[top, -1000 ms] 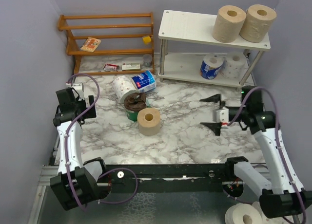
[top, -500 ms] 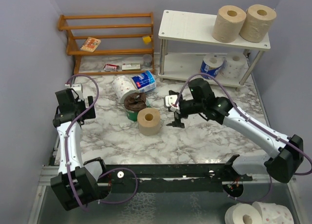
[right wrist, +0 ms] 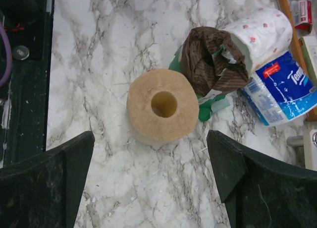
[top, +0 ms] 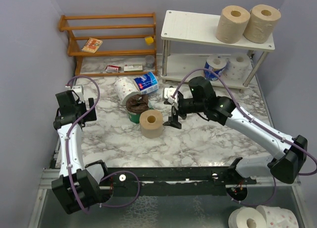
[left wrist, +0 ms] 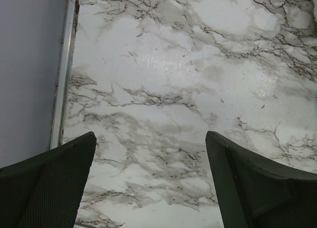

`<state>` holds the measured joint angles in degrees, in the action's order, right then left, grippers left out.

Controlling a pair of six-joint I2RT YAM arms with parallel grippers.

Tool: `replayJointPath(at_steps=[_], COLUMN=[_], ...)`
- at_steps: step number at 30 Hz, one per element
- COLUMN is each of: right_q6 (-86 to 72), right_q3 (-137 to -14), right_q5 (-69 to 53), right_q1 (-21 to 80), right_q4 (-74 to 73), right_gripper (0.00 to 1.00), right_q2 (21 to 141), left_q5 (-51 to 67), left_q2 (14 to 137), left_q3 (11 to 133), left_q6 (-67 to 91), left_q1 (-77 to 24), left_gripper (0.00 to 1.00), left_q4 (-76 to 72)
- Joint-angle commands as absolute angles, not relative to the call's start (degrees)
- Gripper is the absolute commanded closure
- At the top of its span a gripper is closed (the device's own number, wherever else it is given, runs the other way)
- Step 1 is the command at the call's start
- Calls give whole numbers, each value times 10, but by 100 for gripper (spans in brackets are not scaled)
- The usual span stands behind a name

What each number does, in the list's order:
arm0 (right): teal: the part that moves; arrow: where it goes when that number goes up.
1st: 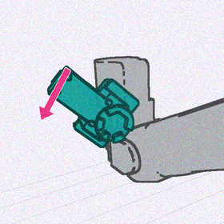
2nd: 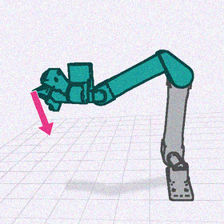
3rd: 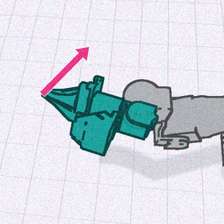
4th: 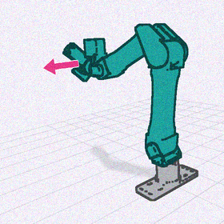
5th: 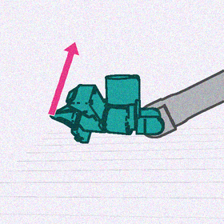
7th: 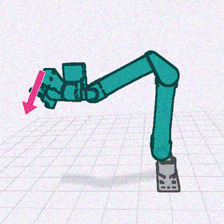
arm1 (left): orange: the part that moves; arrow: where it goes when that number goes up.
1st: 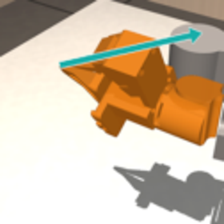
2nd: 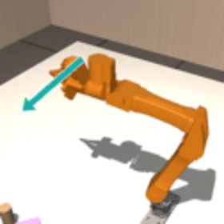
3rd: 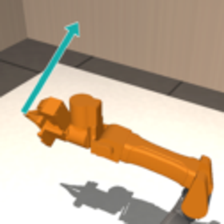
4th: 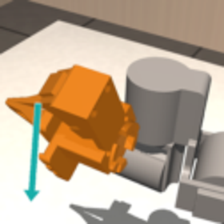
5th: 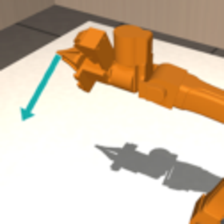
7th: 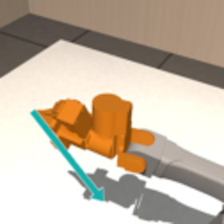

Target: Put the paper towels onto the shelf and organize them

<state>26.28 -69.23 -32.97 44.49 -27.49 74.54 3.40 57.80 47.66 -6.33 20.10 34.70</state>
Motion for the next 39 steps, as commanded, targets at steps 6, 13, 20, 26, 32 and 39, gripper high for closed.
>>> replayJointPath(at_steps=[6, 13, 20, 26, 32, 39], right_q6=[357, 432, 440, 416, 412, 403], right_q3=[-626, -647, -619, -646, -650, -637], right_q5=[-115, 11, 46, 20, 29, 39], right_q1=[610, 660, 660, 660, 660, 660], right_q4=[-302, -231, -148, -191, -180, -160], right_gripper=[12, 10, 24, 30, 31, 73], right_q2=[764, 823, 873, 929, 946, 960], left_q5=[34, 40, 40, 37, 37, 39], left_q2=[577, 551, 558, 568, 570, 567], left_q3=[476, 476, 476, 476, 476, 476], left_q6=[-61, -62, -62, -62, -62, -63], left_q1=[205, 217, 219, 220, 219, 219], left_gripper=[6, 6, 6, 6, 6, 6], left_q4=[337, 337, 337, 337, 337, 337])
